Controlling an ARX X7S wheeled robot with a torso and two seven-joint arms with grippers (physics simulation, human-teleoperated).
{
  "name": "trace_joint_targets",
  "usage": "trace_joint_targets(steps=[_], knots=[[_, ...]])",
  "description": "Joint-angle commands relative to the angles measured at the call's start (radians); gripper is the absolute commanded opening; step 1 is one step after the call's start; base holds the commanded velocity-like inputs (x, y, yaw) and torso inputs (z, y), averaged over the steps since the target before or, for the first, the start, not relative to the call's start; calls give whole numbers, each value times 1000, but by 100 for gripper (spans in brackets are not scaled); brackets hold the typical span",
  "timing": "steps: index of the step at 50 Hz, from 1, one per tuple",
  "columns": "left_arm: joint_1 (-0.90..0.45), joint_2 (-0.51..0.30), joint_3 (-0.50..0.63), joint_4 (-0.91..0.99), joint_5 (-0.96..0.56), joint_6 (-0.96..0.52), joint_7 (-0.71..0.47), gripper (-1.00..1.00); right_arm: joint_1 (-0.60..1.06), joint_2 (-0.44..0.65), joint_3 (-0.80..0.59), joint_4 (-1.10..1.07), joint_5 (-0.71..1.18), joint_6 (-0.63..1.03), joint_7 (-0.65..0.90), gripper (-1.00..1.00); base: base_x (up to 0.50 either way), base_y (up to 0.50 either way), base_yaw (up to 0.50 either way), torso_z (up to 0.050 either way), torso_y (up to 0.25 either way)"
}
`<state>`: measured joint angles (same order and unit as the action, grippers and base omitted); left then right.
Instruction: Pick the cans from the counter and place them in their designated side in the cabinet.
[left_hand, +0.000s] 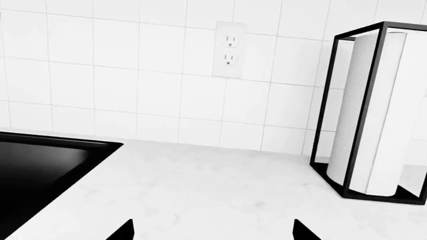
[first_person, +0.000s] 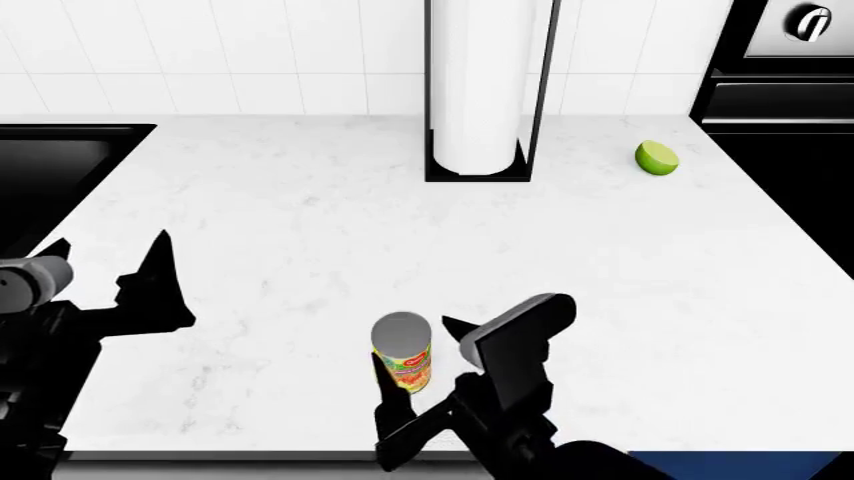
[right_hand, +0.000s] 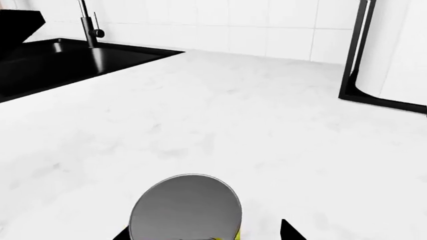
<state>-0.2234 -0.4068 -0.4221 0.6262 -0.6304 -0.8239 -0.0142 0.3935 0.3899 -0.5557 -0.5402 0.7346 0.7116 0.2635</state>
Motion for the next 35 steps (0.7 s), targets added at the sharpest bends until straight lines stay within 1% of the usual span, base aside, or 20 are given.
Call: trace_joint_targets(steps=[1,10,21,22,29,35], knots=[[3,-2,-3,1,-7,-1,-4,100,11,-15,-13,53,6,-3,-23,100,0,0,0,0,0],[1,-4,0,-4,-7,2,-6,100,30,-36,-11,122,18,-18,-55,100,0,0,0,0,0],[3,-3,8,-14,-1,13,-6,100,102,-78,-1,229,22,-27,-85,100,0,0,0,0,0],[3,-3,9,-17,0,15,-6,100,103,-80,-4,233,21,-28,-87,-100,0,0,0,0,0],[1,-3,15,-23,4,22,-7,100,97,-80,-10,239,28,-33,-98,-100,0,0,0,0,0],[2,-5,16,-23,4,24,-9,100,83,-64,7,200,53,-24,-82,-100,0,0,0,0,0]])
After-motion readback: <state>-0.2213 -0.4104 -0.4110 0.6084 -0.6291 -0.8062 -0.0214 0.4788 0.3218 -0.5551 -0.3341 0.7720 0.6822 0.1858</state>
